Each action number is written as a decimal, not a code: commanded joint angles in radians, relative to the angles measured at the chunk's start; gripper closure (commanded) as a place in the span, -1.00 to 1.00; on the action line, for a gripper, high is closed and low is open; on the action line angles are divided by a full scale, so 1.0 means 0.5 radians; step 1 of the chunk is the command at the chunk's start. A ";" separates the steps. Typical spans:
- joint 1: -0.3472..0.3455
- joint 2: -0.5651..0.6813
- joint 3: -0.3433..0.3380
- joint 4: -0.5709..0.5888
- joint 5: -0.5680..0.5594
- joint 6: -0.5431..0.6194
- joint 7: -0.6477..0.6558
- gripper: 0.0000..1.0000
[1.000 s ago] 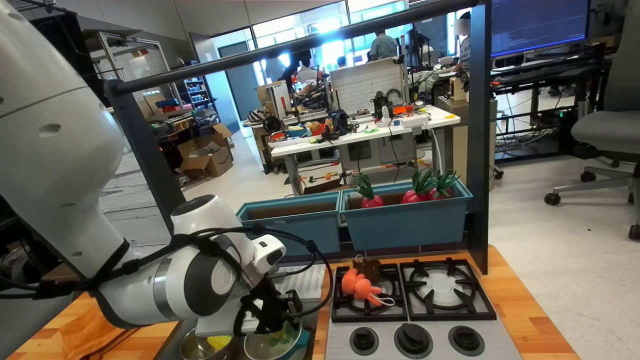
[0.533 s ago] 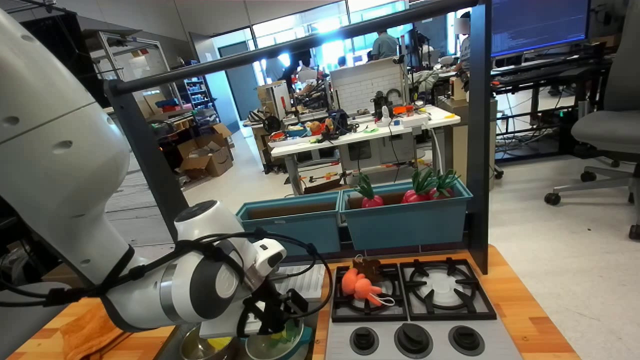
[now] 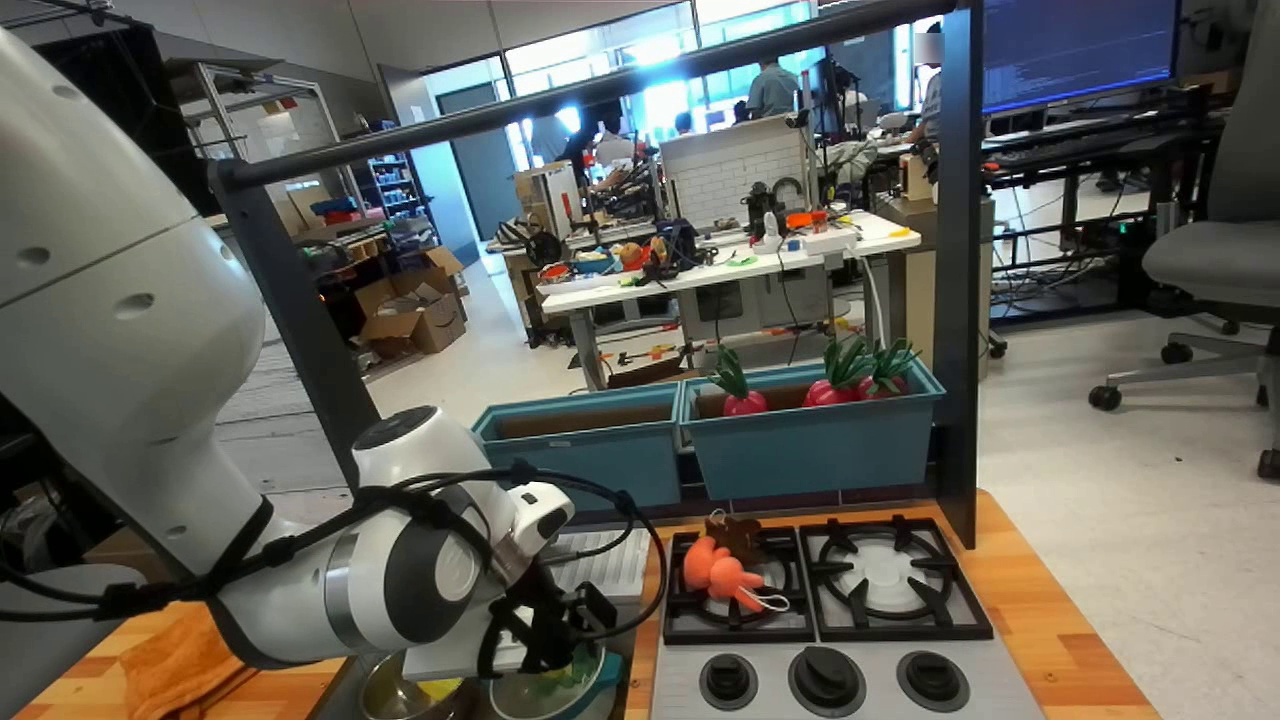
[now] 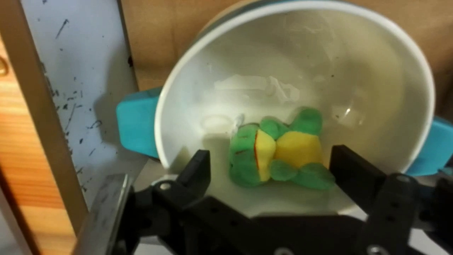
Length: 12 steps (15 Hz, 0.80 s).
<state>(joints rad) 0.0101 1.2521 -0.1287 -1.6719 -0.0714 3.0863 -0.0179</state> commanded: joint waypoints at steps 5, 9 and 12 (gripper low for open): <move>0.015 0.088 -0.014 0.078 -0.028 0.014 -0.051 0.49; 0.016 0.080 -0.017 0.076 -0.031 0.023 -0.063 1.00; 0.006 0.016 0.013 0.019 -0.030 -0.001 -0.076 0.97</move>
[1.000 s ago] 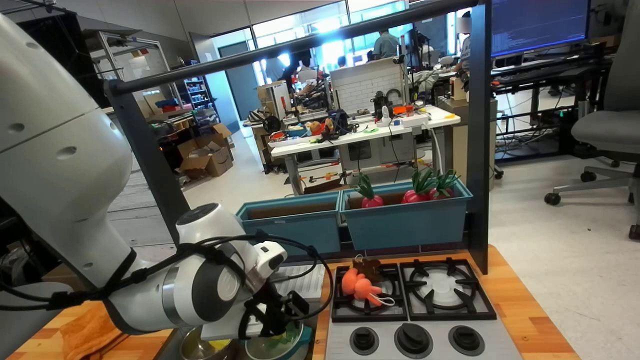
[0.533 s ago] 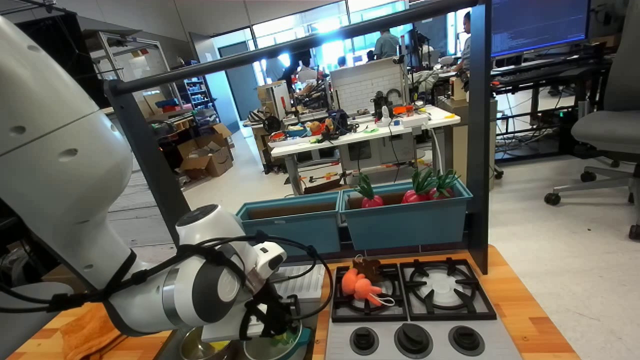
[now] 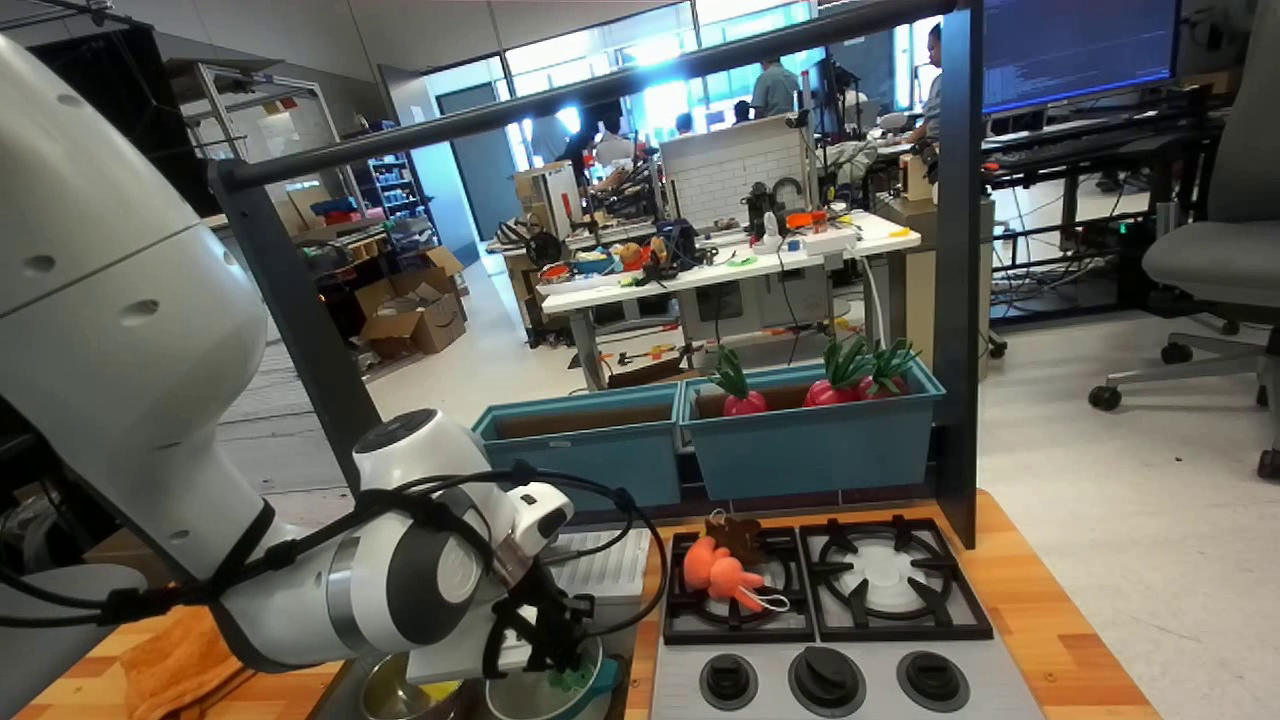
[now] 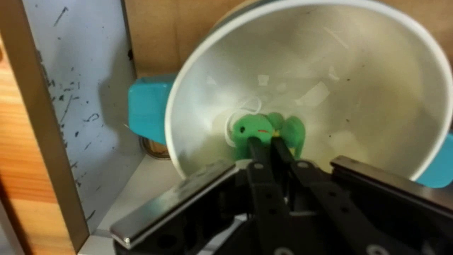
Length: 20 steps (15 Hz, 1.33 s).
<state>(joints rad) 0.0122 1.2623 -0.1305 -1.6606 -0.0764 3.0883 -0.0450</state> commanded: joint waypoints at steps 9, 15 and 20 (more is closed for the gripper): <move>-0.126 -0.818 0.160 -0.717 0.056 -0.275 -0.001 0.98; -0.510 -1.107 0.221 -0.728 0.317 -0.207 0.038 0.98; -0.922 -1.002 0.268 -0.522 0.531 -0.204 0.057 0.98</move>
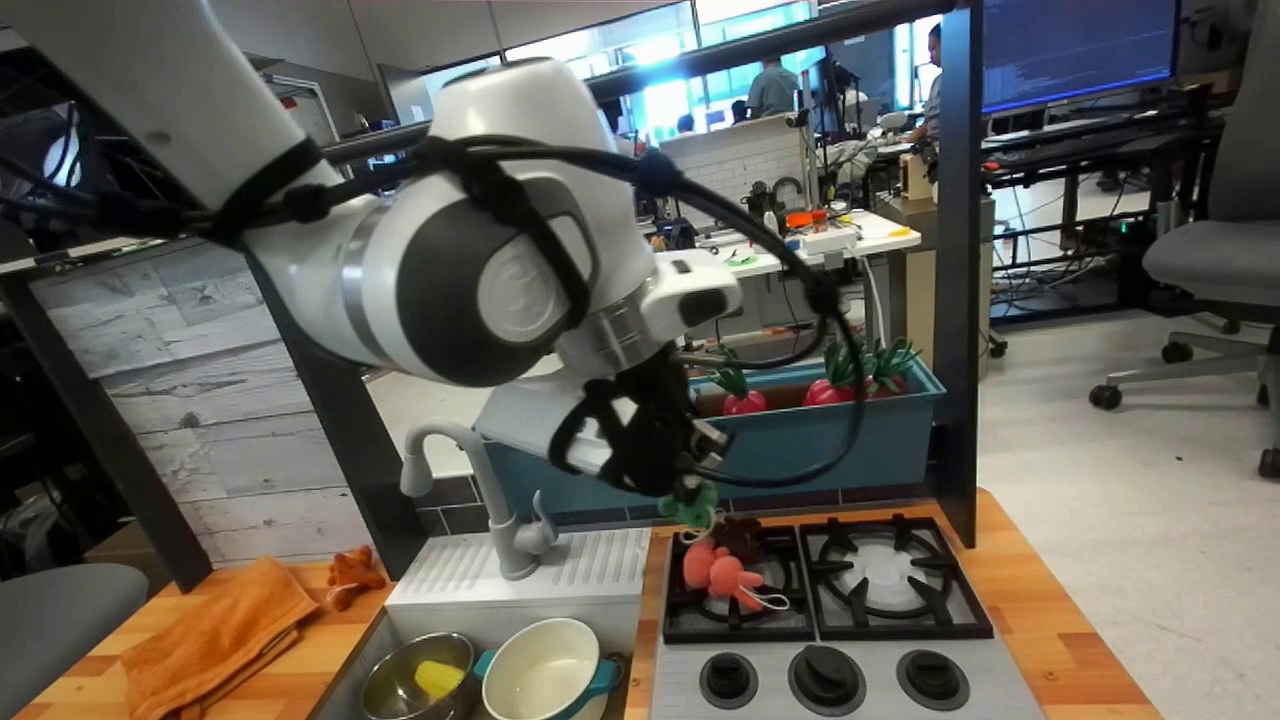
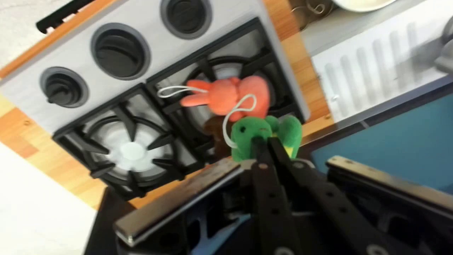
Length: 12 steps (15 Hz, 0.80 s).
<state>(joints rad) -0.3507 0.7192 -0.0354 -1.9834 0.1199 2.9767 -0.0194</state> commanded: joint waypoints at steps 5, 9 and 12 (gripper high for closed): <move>-0.441 0.261 0.164 0.343 0.388 0.056 0.103 0.98; -0.569 0.425 0.324 0.505 0.542 0.238 0.177 0.98; -0.625 0.514 0.432 0.573 0.526 0.346 0.209 0.24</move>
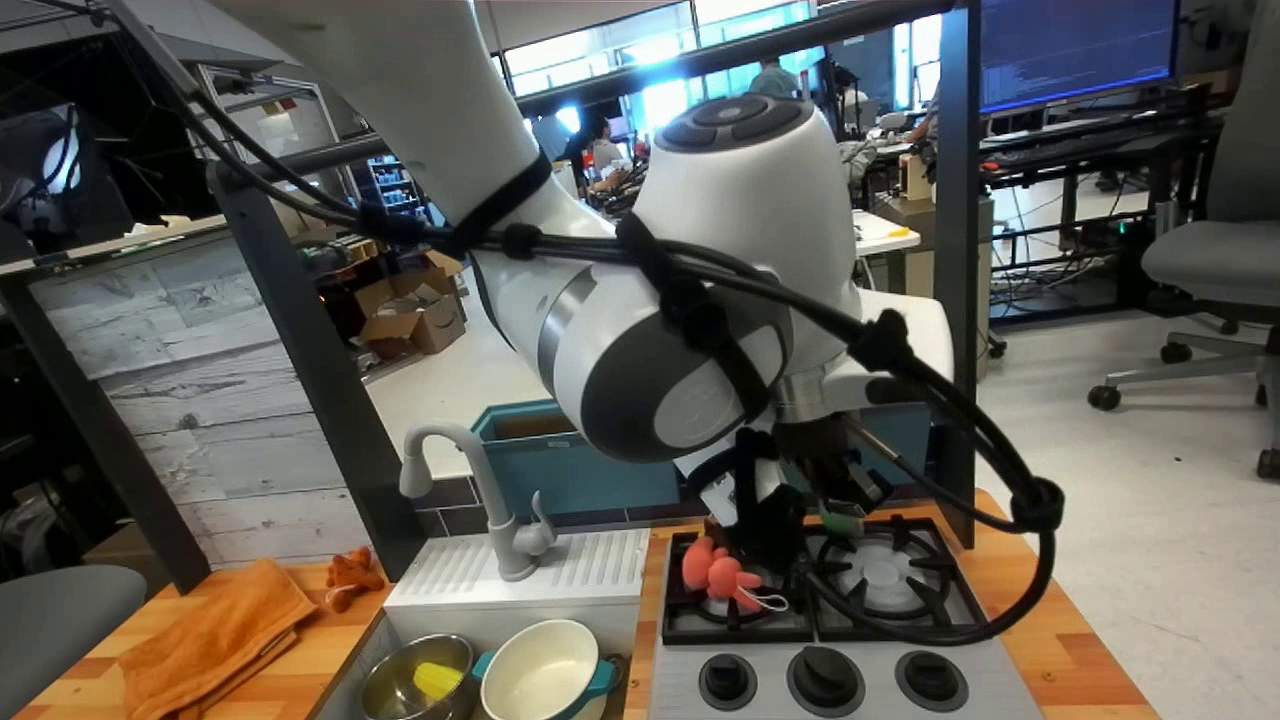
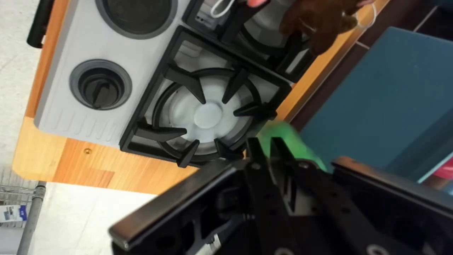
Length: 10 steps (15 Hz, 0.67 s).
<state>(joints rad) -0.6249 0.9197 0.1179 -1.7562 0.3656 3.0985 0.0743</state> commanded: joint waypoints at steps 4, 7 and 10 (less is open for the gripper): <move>-0.105 0.084 0.215 0.094 0.007 -0.199 0.052 -0.35; -0.171 -0.037 0.355 -0.017 0.062 -0.536 -0.060 -0.78; -0.165 -0.237 0.400 -0.194 0.113 -0.845 -0.154 -1.00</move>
<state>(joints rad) -0.6853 0.9262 0.2862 -1.7425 0.3752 2.8201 0.0600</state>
